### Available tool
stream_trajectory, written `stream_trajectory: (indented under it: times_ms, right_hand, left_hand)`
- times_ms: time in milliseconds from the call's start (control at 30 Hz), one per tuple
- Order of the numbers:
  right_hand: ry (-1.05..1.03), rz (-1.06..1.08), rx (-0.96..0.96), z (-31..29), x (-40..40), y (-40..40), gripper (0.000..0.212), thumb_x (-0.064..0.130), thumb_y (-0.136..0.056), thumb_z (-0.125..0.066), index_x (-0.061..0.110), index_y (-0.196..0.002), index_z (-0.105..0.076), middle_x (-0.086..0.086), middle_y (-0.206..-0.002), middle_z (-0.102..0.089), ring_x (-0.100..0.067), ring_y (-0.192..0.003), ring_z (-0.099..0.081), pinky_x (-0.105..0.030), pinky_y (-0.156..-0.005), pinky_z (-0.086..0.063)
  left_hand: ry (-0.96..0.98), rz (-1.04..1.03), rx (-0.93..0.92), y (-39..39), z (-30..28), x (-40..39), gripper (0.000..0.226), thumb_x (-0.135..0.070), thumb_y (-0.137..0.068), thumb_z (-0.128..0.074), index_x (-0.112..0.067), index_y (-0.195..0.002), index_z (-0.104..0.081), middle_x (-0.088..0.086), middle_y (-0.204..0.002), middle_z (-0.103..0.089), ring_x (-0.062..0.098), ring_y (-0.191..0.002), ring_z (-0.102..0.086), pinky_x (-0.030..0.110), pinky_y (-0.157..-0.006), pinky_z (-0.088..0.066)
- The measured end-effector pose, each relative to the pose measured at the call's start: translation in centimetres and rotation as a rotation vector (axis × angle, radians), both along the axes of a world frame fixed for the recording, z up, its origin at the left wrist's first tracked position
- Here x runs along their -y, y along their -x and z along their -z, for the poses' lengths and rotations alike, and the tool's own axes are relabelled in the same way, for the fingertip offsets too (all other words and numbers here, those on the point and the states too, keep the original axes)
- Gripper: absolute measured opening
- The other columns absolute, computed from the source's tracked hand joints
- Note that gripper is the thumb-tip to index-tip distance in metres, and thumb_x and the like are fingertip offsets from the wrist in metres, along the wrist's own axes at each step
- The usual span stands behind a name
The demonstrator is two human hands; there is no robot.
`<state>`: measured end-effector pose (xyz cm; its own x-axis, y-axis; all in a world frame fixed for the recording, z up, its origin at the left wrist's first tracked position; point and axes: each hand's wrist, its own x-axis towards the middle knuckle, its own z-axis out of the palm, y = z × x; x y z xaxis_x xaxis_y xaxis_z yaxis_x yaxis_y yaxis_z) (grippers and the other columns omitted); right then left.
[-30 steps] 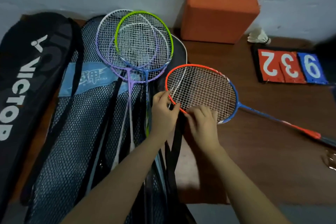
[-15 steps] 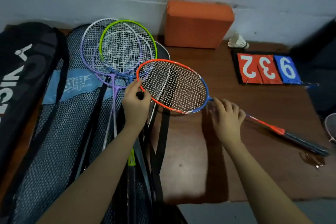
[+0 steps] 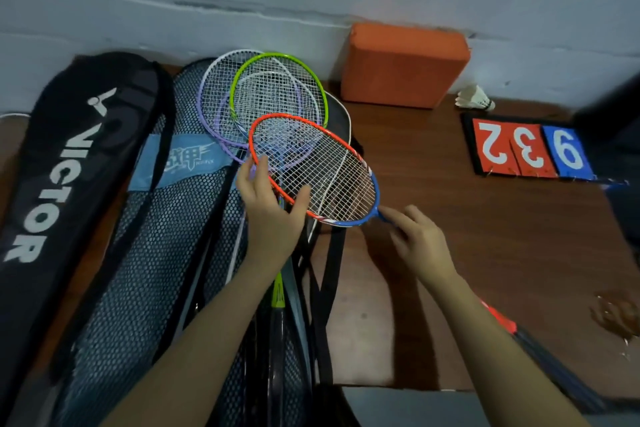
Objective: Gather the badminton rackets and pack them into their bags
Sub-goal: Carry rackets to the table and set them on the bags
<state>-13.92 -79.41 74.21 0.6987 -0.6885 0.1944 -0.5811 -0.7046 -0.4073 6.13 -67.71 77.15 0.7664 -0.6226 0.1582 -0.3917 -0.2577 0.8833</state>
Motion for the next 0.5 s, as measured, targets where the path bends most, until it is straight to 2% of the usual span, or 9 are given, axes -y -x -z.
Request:
stream_trajectory:
  times_ms: [133, 200, 267, 333, 433, 500]
  right_hand:
    - [-0.105, -0.044, 0.132, -1.7, -2.0, -3.3, 0.036, 0.01, -0.085, -0.062, 0.01, -0.12, -0.061, -0.006, -0.086, -0.057, -0.023, -0.069, -0.058, -0.044, -0.057, -0.053]
    - [-0.087, -0.041, 0.206, -2.5, -3.4, -5.8, 0.033, 0.016, -0.085, -0.059, 0.007, -0.117, -0.064, -0.007, -0.085, -0.059, -0.023, -0.068, -0.059, -0.04, -0.056, -0.053]
    - [-0.088, -0.019, 0.254, -3.0, -4.4, -8.6, 0.033, 0.018, -0.084, -0.06, 0.006, -0.114, -0.065, -0.008, -0.083, -0.061, -0.024, -0.068, -0.061, -0.037, -0.056, -0.052]
    - [-0.109, 0.016, 0.296, -3.2, -5.0, -11.4, 0.033, 0.018, -0.082, -0.061, 0.004, -0.112, -0.066, -0.009, -0.084, -0.063, -0.026, -0.071, -0.063, -0.037, -0.06, -0.051]
    - [-0.125, 0.055, 0.295, -3.0, -5.7, -15.1, 0.031, 0.015, -0.082, -0.062, 0.002, -0.111, -0.065, -0.01, -0.083, -0.063, -0.024, -0.071, -0.061, -0.035, -0.062, -0.05]
    - [-0.138, 0.114, 0.277, -2.5, -5.9, -17.2, 0.032, 0.013, -0.085, -0.063, 0.002, -0.115, -0.064, -0.011, -0.085, -0.062, -0.024, -0.075, -0.06, -0.032, -0.065, -0.046]
  left_hand:
    - [0.052, 0.029, 0.047, -0.9, -1.4, -1.8, 0.075, -0.025, -0.083, -0.066, -0.005, -0.142, -0.023, 0.015, -0.14, -0.024, 0.018, -0.127, -0.032, -0.002, -0.097, -0.02]
    - [0.091, 0.022, 0.034, -2.2, -1.9, -2.1, 0.08, -0.03, -0.083, -0.065, -0.008, -0.144, -0.018, 0.013, -0.144, -0.023, 0.017, -0.133, -0.027, 0.013, -0.106, -0.023]
    - [0.105, -0.001, -0.006, -3.7, -2.1, -2.0, 0.087, -0.041, -0.08, -0.063, -0.013, -0.146, -0.012, 0.009, -0.149, -0.019, 0.01, -0.138, -0.017, 0.026, -0.111, -0.023]
    - [0.099, -0.002, -0.021, -5.2, -2.2, -1.9, 0.091, -0.045, -0.078, -0.062, -0.017, -0.147, -0.009, 0.005, -0.152, -0.016, 0.007, -0.139, -0.013, 0.029, -0.112, -0.022]
    - [0.048, 0.0, 0.07, -7.9, -1.7, -1.6, 0.083, -0.035, -0.084, -0.063, -0.014, -0.147, -0.013, 0.005, -0.153, -0.014, 0.007, -0.138, -0.013, 0.025, -0.11, -0.022]
    - [-0.01, 0.02, 0.168, -10.3, -0.8, -1.1, 0.072, -0.031, -0.087, -0.061, -0.009, -0.144, -0.025, 0.009, -0.151, -0.019, 0.014, -0.137, -0.022, 0.032, -0.111, -0.027]
